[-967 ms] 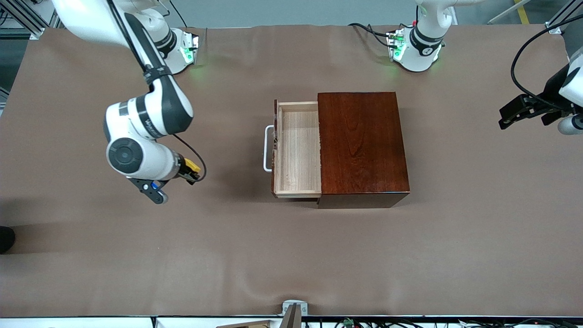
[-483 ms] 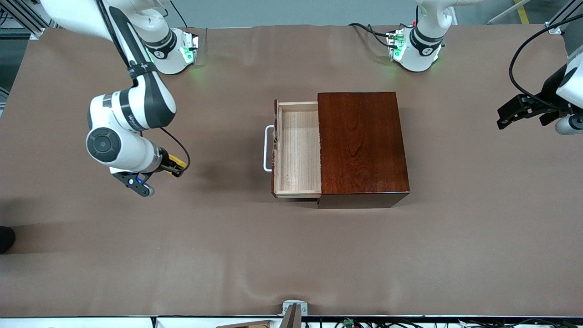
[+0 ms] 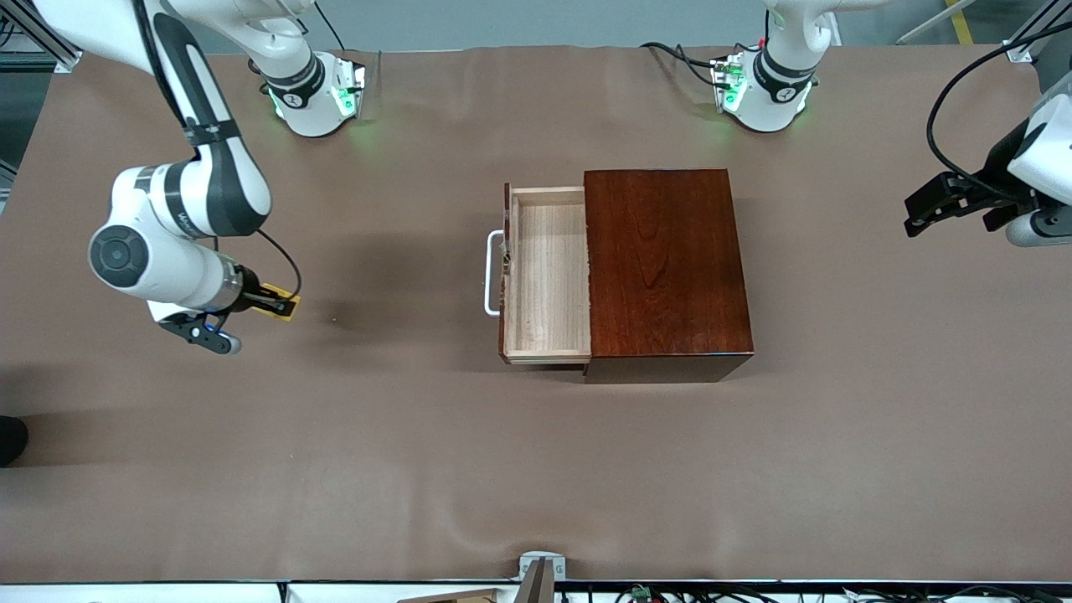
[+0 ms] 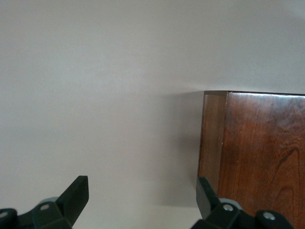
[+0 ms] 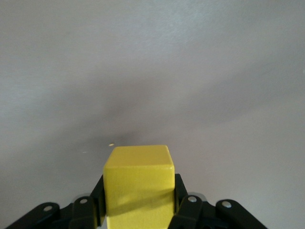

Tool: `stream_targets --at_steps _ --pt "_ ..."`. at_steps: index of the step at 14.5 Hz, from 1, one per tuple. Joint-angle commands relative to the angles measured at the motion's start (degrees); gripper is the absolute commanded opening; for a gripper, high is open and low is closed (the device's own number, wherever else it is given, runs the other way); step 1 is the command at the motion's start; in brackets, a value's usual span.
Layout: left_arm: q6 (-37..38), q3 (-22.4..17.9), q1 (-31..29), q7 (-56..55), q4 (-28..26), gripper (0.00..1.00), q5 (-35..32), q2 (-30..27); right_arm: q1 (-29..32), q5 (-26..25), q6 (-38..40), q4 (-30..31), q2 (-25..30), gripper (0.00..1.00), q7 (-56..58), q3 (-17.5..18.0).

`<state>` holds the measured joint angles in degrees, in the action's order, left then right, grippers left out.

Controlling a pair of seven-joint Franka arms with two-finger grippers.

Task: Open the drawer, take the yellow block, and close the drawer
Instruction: 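Lift the yellow cube out and carry it away from the box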

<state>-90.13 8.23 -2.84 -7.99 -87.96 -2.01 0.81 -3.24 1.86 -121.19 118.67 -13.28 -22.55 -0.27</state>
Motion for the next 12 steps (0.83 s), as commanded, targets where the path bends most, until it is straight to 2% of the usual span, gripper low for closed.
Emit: stream_targets --at_steps 1,4,7,12 --pt "0.2 0.6 0.0 0.1 0.5 1.00 0.3 0.6 4.7 -1.3 -3.3 4.9 2.6 0.00 8.3 1.1" --pt "0.2 0.5 -0.3 0.3 1.0 1.00 0.1 0.6 10.0 -3.5 -10.3 8.6 2.2 0.00 16.8 1.1" --pt "0.2 0.1 -0.9 1.2 1.8 1.00 0.1 0.5 12.6 -4.4 -14.1 10.2 1.4 0.00 20.1 1.1" --pt "0.2 1.1 0.7 0.1 2.0 1.00 -0.1 0.7 13.0 -5.5 -22.7 13.6 -2.0 0.00 20.1 1.1"
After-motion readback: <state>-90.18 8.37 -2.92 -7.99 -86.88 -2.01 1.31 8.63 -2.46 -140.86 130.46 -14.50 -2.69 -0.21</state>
